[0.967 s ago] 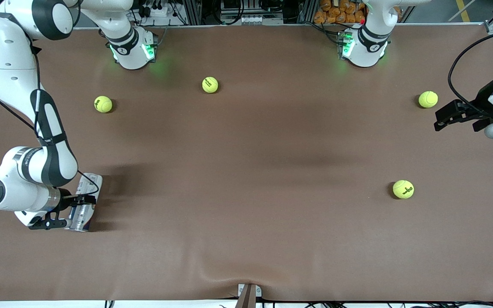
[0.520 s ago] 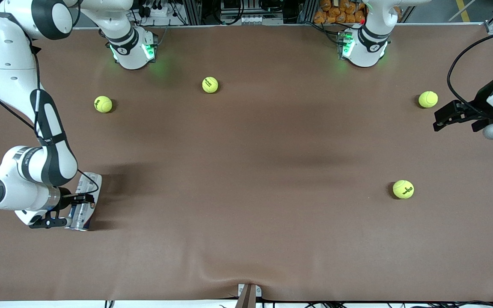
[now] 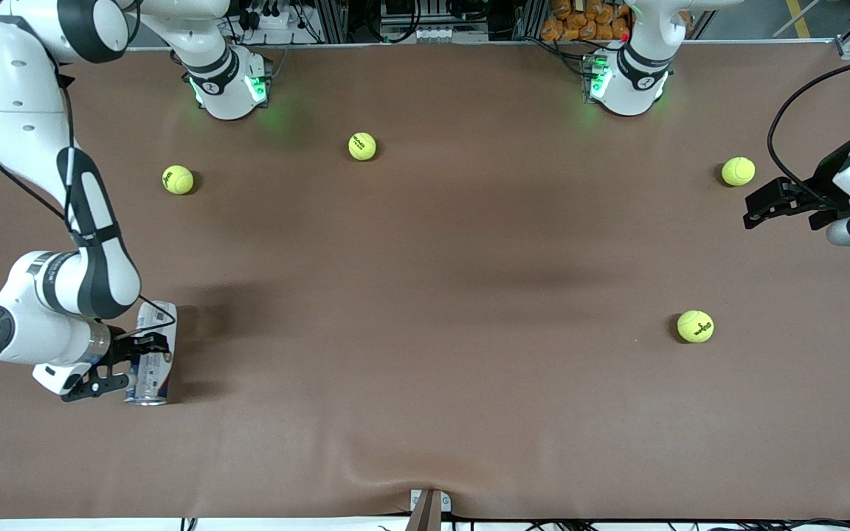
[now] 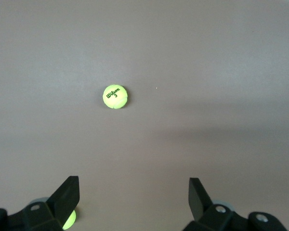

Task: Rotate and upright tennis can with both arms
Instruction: 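Carry the lying can with the right gripper to the table middle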

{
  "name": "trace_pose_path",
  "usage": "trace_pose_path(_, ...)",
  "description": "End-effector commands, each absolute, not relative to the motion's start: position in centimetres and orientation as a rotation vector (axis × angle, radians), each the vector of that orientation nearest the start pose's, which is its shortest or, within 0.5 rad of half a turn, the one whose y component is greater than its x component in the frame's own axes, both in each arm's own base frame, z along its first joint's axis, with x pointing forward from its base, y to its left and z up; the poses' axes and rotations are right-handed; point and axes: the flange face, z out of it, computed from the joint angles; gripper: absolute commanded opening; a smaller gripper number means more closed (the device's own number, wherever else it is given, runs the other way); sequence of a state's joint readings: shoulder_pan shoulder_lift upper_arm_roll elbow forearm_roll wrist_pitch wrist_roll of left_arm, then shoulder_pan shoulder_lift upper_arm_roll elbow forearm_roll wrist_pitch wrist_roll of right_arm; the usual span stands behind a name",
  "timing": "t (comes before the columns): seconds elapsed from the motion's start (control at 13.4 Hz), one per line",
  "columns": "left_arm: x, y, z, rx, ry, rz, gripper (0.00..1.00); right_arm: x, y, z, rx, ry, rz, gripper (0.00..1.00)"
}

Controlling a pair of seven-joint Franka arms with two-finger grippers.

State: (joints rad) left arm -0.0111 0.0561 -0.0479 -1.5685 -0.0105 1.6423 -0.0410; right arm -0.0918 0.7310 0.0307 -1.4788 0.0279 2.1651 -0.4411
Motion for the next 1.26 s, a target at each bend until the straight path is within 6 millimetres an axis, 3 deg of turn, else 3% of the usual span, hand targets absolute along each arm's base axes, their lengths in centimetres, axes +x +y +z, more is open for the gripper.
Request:
trace_pose_path(0.0, 57.6, -3.7, 60.4, -3.151, 0.026, -0.023, 1.00, 71.1, 2.3, 27.9, -2.961, -0.910, -0.012, 0.66)
trace_pose_path(0.22, 57.6, -3.7, 60.3, -3.151, 0.026, -0.021, 1.00, 70.5, 9.7, 30.0, -2.786, -1.371, -0.057, 0.66)
trace_pose_path(0.45, 57.6, -3.6, 60.4, -3.151, 0.024, -0.023, 1.00, 68.7, 19.2, 30.3, -2.529, -1.811, -0.079, 0.66)
trace_pose_path(0.67, 57.7, -3.5, 60.2, -3.150, 0.021, -0.019, 1.00, 65.0, 29.6, 29.6, -2.341, -2.072, -0.070, 0.66)
trace_pose_path(0.82, 57.7, -3.4, 60.2, -3.151, 0.019, -0.019, 1.00, 61.2, 36.3, 28.6, -2.215, -2.255, -0.021, 0.66)
trace_pose_path(0.97, 57.8, -3.3, 60.2, -3.151, 0.014, -0.019, 1.00, 58.1, 40.6, 28.1, -2.135, -2.382, 0.016, 0.66)
trace_pose_path(1.19, 57.7, -2.9, 60.2, -3.151, 0.002, -0.014, 1.00, 56.4, 42.9, 26.2, -2.057, -2.542, 0.058, 0.66)
